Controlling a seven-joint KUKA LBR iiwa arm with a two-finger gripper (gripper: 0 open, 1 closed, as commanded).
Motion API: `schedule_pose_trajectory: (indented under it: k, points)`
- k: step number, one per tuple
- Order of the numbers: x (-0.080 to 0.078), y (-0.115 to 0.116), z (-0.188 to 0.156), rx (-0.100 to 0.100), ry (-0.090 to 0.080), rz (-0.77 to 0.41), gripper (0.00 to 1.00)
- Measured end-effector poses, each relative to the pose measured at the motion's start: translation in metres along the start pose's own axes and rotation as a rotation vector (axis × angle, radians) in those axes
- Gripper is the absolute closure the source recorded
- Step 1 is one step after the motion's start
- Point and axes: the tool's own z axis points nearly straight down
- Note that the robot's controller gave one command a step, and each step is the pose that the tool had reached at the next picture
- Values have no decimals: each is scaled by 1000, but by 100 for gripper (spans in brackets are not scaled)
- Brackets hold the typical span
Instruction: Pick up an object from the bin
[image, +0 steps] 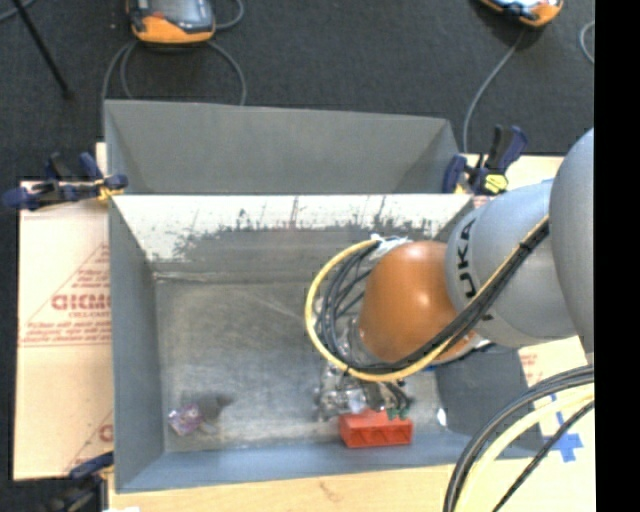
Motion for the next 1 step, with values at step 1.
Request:
schedule_pose_trajectory:
  k: [1]
  points:
    - [0, -1, 0, 1, 1, 2, 0]
